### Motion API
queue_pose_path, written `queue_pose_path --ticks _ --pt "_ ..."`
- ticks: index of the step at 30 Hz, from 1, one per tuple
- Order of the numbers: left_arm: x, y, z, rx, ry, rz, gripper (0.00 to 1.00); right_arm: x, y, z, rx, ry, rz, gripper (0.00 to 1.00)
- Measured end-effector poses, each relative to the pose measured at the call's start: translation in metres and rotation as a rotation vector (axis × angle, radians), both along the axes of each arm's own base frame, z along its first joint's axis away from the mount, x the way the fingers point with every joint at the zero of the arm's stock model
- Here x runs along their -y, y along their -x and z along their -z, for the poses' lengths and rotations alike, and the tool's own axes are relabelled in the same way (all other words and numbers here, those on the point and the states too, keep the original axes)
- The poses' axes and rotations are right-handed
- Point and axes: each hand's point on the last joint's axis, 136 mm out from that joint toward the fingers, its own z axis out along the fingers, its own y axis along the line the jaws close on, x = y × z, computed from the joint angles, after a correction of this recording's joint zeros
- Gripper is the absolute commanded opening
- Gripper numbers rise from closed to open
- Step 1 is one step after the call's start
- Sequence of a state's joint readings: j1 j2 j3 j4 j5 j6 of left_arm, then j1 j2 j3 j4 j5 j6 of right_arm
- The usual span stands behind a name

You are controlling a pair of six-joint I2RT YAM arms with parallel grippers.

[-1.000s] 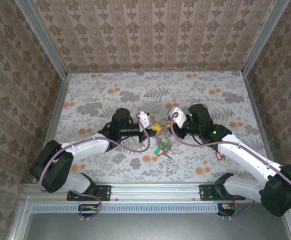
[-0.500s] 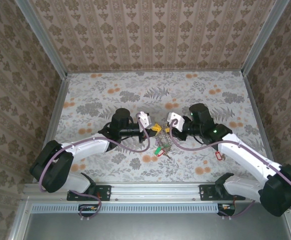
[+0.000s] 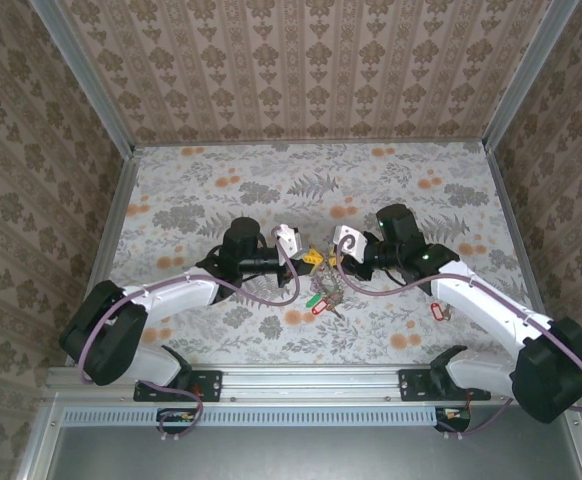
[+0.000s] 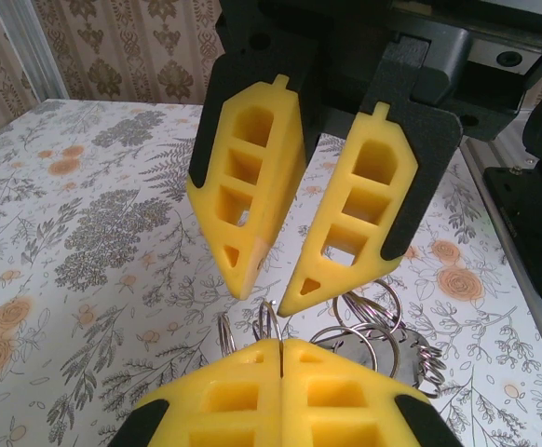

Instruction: Put the keys on the keyring

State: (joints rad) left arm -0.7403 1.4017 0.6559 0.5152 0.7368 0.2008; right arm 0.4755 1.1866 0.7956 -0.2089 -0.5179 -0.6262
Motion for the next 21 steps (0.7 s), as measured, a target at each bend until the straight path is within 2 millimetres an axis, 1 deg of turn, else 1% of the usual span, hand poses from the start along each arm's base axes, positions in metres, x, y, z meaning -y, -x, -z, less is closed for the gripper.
queue_pose_path --ticks 5,8,10,15,20,21 --pt "0.0001 0.0004 -0.0002 0.0 0.001 0.002 0.0 -0.0019 0.0007 0.0036 -0.019 -0.007 -0.013 0.21" --pt "0.0001 0.0005 -0.0003 0.0 0.002 0.003 0.0 -0.0032 0.0021 0.004 -0.028 -0.015 -0.025 0.17" --pt "0.0001 0.0006 -0.0002 0.0 0.002 0.003 0.0 -0.0038 0.003 0.0035 -0.03 -0.02 -0.032 0.1" --pt "0.0 0.001 0.0001 0.0 0.002 0.005 0.0 -0.004 0.0039 0.0031 -0.04 -0.03 -0.037 0.0" --pt "-0.0001 0.001 0.0003 0.0 0.001 0.005 0.0 -0.004 0.0048 0.0021 -0.046 -0.033 -0.04 0.0" --pt "-0.0002 0.001 0.0002 0.0 0.001 0.004 0.04 -0.0039 0.005 0.0016 -0.05 -0.032 -0.039 0.0"
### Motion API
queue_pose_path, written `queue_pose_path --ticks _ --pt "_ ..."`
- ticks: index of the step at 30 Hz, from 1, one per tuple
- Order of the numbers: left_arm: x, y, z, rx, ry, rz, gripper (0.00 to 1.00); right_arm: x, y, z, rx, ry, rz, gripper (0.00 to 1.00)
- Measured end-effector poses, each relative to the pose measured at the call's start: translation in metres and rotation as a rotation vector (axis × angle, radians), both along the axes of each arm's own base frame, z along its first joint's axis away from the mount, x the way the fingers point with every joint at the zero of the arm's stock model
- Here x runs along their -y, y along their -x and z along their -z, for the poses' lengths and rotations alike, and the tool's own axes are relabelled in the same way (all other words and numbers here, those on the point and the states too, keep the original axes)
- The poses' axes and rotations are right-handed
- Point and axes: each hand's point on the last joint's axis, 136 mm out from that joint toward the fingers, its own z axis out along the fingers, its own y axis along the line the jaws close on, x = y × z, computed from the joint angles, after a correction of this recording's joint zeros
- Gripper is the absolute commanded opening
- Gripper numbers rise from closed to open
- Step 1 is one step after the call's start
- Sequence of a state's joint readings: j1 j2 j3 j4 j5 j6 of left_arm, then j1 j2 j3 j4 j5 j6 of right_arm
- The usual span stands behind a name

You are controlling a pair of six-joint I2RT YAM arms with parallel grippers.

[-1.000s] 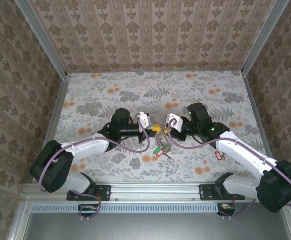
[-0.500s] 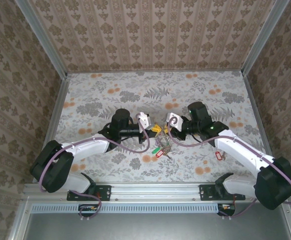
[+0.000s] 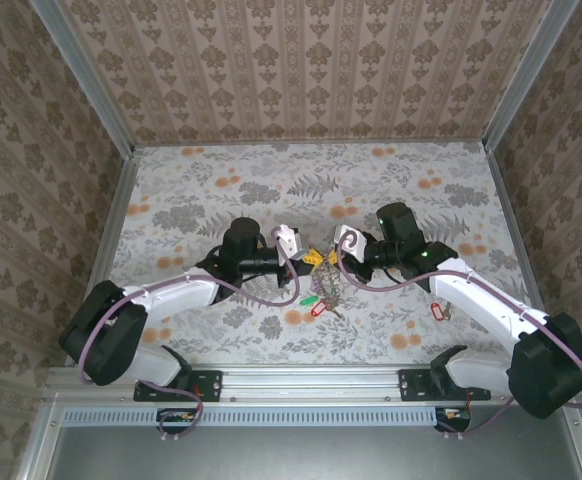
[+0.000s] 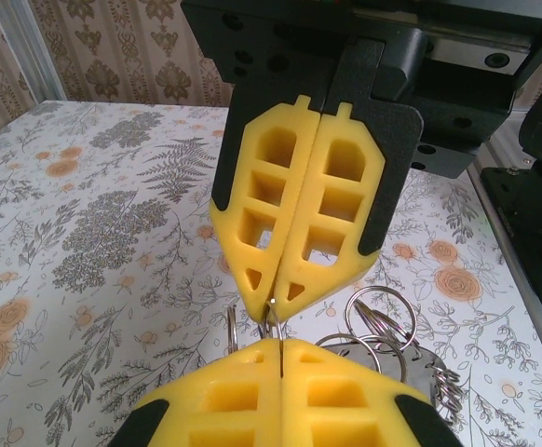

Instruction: Put the keys on the keyring

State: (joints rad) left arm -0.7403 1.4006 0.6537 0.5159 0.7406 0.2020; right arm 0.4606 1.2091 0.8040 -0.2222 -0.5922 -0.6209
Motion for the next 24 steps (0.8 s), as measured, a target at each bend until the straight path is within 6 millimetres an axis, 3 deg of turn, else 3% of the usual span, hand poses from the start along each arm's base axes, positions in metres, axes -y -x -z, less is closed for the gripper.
queue_pose_path --ticks 6,10,24 --pt "-0.003 0.002 0.004 0.007 -0.032 0.0 0.18 -0.001 0.003 -0.009 -0.042 0.01 0.011 0.0" --pt "-0.004 0.003 0.011 -0.001 -0.076 0.001 0.22 -0.002 0.003 -0.019 -0.041 0.02 0.015 0.0" --pt "-0.008 -0.001 -0.017 0.073 -0.061 -0.043 0.27 0.004 0.005 -0.026 -0.056 0.143 0.072 0.0"
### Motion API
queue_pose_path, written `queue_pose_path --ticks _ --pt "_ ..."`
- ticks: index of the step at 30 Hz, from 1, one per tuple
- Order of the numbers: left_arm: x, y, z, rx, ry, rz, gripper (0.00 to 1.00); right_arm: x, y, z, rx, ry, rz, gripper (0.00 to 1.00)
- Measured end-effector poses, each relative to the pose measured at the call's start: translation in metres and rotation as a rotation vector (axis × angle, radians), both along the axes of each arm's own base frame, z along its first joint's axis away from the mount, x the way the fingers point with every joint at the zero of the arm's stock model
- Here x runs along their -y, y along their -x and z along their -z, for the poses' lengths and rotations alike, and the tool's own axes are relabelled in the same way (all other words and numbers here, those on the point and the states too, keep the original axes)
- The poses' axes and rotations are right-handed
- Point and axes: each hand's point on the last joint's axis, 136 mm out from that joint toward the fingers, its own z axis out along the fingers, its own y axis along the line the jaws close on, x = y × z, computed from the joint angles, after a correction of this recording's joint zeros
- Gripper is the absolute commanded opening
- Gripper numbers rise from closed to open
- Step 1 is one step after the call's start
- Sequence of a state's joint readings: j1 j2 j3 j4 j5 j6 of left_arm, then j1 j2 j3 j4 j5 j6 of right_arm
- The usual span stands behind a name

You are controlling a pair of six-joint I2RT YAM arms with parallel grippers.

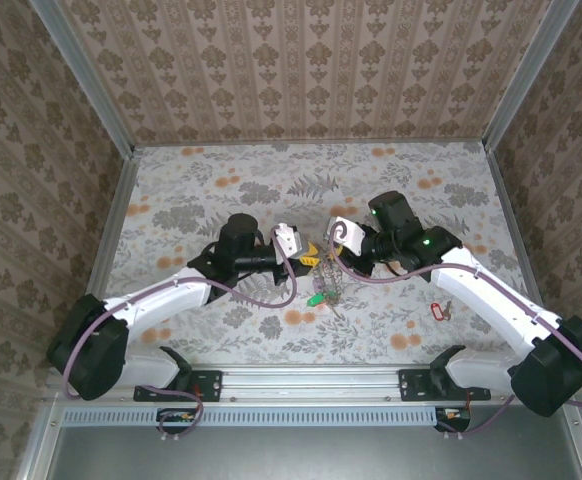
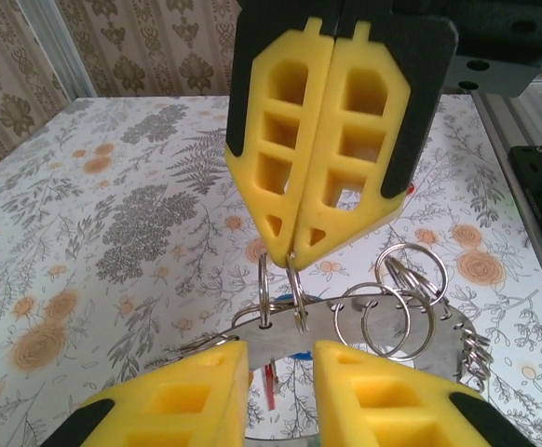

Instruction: Put the keys on the keyring

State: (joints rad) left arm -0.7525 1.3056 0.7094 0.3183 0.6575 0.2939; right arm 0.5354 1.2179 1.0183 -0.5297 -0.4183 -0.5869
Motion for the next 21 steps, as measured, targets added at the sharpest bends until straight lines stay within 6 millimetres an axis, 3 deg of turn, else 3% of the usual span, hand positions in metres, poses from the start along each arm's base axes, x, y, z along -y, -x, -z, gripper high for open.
queue_pose_path --ticks 14,21 --pt "0.014 0.009 -0.01 0.008 -0.012 0.044 0.29 0.004 0.001 0.009 -0.027 0.041 0.033 0.0" --pt "0.018 0.005 0.002 -0.013 -0.054 0.03 0.29 0.003 0.0 0.007 -0.032 0.028 0.045 0.0"
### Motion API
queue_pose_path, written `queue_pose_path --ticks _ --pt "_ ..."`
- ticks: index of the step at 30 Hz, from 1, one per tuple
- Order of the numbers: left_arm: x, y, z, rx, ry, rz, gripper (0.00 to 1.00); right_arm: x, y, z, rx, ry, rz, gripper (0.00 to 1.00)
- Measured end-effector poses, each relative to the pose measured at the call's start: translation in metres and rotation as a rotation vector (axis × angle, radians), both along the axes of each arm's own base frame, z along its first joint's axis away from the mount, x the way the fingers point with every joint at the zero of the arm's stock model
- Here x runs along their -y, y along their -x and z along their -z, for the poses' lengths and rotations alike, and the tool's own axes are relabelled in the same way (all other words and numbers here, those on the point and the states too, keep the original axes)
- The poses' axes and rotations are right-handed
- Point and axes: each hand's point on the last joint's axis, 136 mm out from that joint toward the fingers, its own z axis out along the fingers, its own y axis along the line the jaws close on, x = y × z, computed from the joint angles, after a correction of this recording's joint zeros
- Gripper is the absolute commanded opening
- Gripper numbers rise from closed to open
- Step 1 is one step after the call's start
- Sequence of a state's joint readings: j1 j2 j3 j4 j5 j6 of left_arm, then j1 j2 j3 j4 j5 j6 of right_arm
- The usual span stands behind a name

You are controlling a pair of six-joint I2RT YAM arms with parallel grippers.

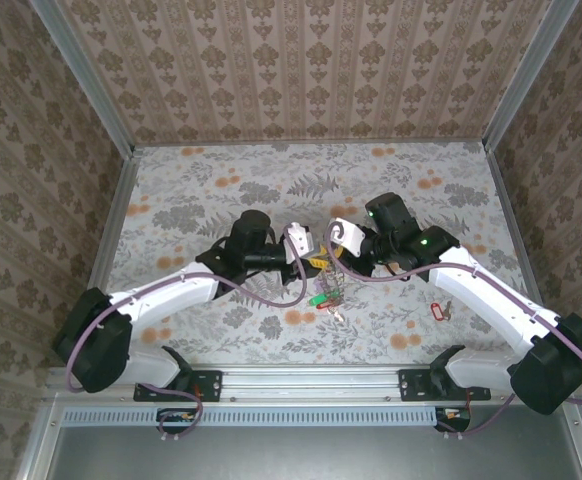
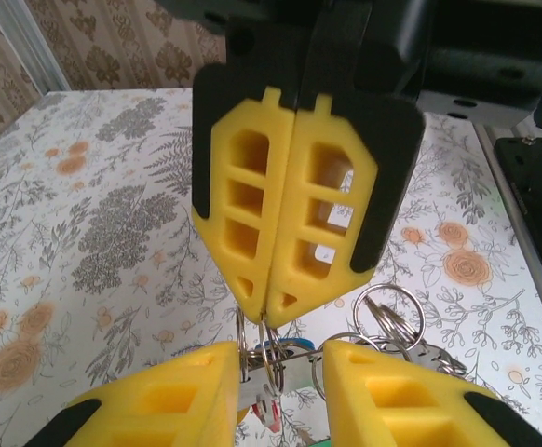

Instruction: Put the keys on the keyring

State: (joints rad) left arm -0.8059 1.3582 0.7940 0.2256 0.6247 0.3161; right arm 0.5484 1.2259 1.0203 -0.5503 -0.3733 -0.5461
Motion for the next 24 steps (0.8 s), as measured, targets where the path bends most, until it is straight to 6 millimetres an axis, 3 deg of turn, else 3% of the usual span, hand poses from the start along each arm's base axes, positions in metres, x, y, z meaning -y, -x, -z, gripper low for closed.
queue_pose_path --ticks 5,11,17,24 --pt "0.001 -0.0035 0.0106 -0.014 -0.032 -0.014 0.24 -0.001 -0.0017 -0.0018 0.009 -0.006 0.001 0.0" --pt "0.0033 -0.0053 0.0084 0.004 -0.031 -0.014 0.15 -0.0015 -0.0025 -0.0027 0.012 -0.01 0.003 0.0" --pt "0.0029 -0.0081 0.0082 0.012 -0.034 -0.027 0.0 -0.0018 -0.0029 -0.003 0.014 -0.011 0.002 0.0" --pt "0.0025 -0.0068 0.0076 0.002 0.002 -0.019 0.0 0.001 -0.0007 -0.0008 0.043 -0.05 0.004 0.13"
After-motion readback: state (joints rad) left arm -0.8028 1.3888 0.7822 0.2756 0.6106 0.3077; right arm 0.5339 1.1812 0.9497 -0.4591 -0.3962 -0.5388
